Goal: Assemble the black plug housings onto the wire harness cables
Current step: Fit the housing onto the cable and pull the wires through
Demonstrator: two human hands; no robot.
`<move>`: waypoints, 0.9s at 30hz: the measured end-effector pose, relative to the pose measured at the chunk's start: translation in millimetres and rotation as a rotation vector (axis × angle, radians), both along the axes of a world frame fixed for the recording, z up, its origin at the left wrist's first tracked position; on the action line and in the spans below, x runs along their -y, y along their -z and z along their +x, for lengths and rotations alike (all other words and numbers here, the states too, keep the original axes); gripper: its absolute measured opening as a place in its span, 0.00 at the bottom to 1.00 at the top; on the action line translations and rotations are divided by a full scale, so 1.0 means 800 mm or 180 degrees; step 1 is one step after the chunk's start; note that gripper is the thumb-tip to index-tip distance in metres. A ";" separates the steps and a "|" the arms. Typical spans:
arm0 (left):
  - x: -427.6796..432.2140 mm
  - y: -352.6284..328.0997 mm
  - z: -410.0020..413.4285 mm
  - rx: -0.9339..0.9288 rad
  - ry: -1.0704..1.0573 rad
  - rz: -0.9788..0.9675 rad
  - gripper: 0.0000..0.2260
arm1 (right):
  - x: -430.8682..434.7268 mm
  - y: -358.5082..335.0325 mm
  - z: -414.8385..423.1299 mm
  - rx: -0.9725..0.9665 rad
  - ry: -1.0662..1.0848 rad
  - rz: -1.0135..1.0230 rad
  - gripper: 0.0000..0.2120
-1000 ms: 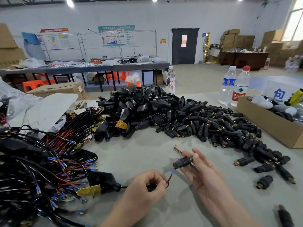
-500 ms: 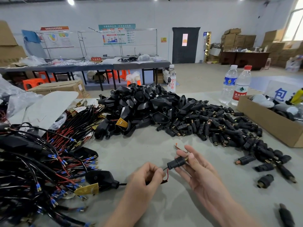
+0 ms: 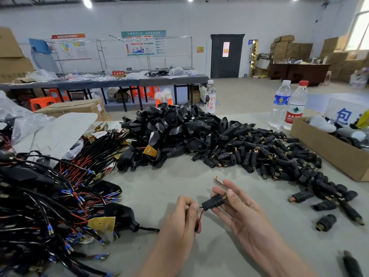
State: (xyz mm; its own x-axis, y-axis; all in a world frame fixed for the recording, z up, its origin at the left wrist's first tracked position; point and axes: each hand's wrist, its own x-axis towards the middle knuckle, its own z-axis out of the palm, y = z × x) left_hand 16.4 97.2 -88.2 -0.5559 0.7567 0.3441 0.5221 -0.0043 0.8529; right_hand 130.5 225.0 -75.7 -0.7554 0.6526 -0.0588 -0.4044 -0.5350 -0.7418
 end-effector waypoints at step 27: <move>0.001 0.004 -0.002 -0.0474 -0.0042 -0.0048 0.07 | 0.008 0.000 -0.006 -0.0071 0.0168 -0.0593 0.15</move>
